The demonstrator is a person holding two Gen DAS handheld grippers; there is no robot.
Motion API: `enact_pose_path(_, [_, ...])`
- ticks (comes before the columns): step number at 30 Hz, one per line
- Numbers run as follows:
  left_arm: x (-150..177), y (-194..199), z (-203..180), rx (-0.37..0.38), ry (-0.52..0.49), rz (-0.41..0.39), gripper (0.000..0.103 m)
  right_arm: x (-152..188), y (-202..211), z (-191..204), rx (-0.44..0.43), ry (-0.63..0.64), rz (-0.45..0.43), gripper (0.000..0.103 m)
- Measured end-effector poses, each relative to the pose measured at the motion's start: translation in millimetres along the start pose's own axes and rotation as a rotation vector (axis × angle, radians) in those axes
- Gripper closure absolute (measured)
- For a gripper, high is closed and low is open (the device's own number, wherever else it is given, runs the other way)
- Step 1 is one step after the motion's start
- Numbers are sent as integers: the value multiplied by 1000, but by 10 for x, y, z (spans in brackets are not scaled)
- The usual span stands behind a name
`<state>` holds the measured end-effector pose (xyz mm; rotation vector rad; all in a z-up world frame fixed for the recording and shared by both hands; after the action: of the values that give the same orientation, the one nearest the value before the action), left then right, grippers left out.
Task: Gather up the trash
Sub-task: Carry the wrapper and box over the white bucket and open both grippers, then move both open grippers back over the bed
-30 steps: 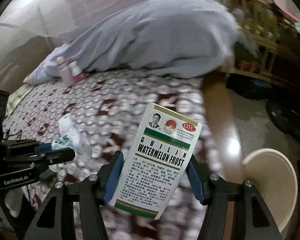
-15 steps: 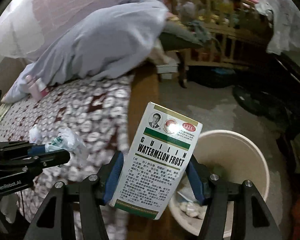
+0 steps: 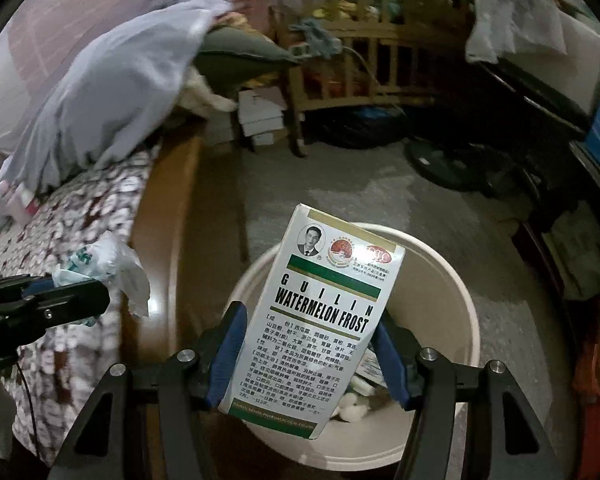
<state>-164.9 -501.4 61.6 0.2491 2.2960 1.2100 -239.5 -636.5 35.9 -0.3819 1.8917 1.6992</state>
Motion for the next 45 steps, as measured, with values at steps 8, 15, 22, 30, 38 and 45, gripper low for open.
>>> enact_pose_path(8, [-4, -223, -161, 42, -6, 29, 76, 166, -112, -280, 45, -48, 34, 43])
enact_pose_path(15, [-5, -198, -162, 66, 2, 26, 58, 186, -100, -392, 76, -83, 18, 30])
enact_pose_path(22, [41, 0, -56, 34, -4, -9, 58, 140, -101, -276, 46, -64, 10, 30])
enact_pose_path(30, [167, 277, 248, -41, 32, -49, 58, -12, -8, 3, -8, -17, -32, 30])
enact_pose_path(38, [671, 725, 945, -143, 109, -42, 58, -268, 91, 574, -115, 48, -88, 30])
enact_pose_path(45, [1106, 1456, 1832, -283, 226, -111, 58, -540, 64, 1510, -291, 199, -99, 30])
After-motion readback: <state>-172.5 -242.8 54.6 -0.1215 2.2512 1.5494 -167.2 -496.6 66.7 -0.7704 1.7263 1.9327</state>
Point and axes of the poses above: each gripper's, at about its wrist camera, not at the fingertips, and y roughly against the way its jaws point, z to its left, x to its underside, the point moved 5 cm from there along -y, roughly the way its jaws point, and after that the axes turned 15 degrees about y, right-handed, at the moved point
